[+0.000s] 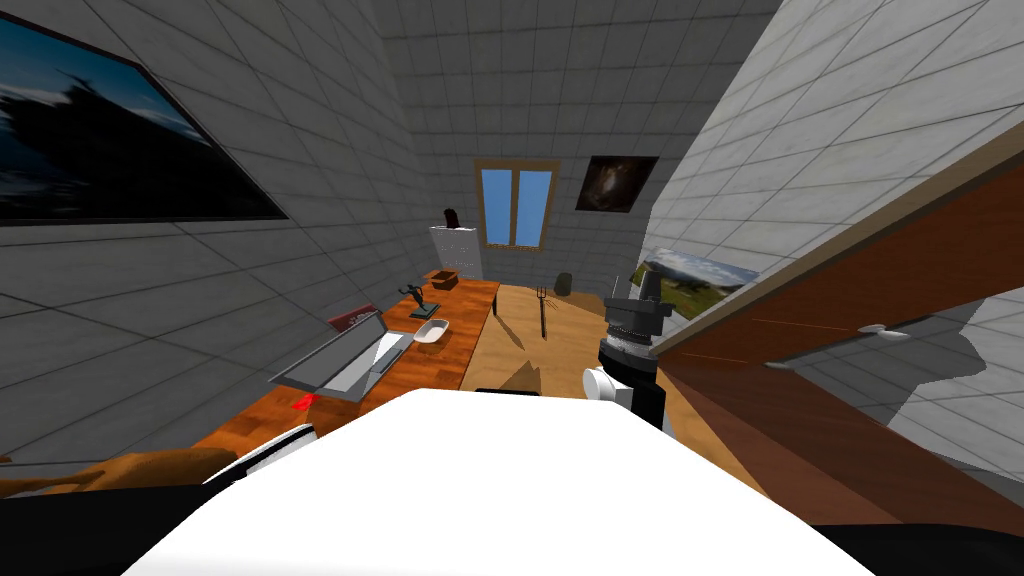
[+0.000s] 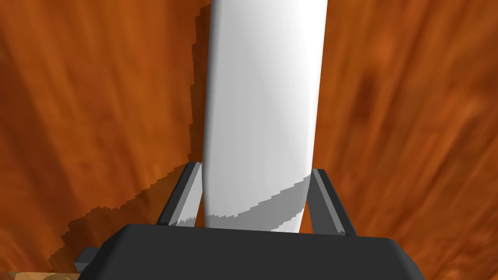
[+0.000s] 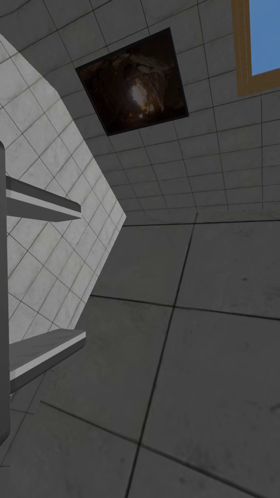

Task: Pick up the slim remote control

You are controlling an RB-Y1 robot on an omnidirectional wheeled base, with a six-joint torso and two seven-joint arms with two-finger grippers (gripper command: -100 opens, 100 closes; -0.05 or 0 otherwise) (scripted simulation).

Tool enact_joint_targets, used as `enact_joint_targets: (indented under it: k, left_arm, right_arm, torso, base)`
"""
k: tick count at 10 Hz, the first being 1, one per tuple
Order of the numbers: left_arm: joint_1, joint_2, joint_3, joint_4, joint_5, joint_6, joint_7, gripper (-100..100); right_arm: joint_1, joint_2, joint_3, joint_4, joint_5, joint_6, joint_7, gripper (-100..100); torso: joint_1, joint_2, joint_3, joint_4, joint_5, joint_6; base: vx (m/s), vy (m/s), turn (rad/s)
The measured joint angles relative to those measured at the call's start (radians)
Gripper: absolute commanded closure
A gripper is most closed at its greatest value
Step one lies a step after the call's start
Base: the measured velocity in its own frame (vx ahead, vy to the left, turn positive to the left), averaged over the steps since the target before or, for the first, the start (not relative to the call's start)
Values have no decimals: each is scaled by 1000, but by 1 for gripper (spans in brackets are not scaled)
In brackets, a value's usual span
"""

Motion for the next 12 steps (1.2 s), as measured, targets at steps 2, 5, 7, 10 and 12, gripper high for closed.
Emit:
enact_joint_targets:
  k: [2, 5, 7, 10, 12]
  left_arm:
    - [-1, 0, 0, 0, 0, 0, 0, 100]
    - [-1, 0, 0, 0, 0, 0, 0, 100]
    - [-64, -29, 52, 140, 79, -15, -149, 100]
    - [-32, 1, 27, 125, 34, -23, -144, 100]
    - [-11, 20, 8, 64, 3, -26, -86, 100]
  right_arm:
    - [0, 0, 0, 0, 0, 0, 0, 0]
    - [0, 0, 0, 0, 0, 0, 0, 0]
    - [0, 0, 0, 0, 0, 0, 0, 0]
    - [0, 0, 0, 0, 0, 0, 0, 0]
    - [0, 0, 0, 0, 0, 0, 0, 0]
  torso:
    - [0, 1, 0, 0, 0, 0]
    - [0, 1, 0, 0, 0, 0]
    - [-2, 3, 1, -1, 0, -2]
    - [1, 1, 0, -2, 0, 0]
    - [1, -1, -1, -1, 1, 1]
  base:
    - [0, 0, 0]
    - [-10, -12, 11]
    - [-26, -43, 10]
    - [-3, 2, 6]
    - [-1, 5, 0]
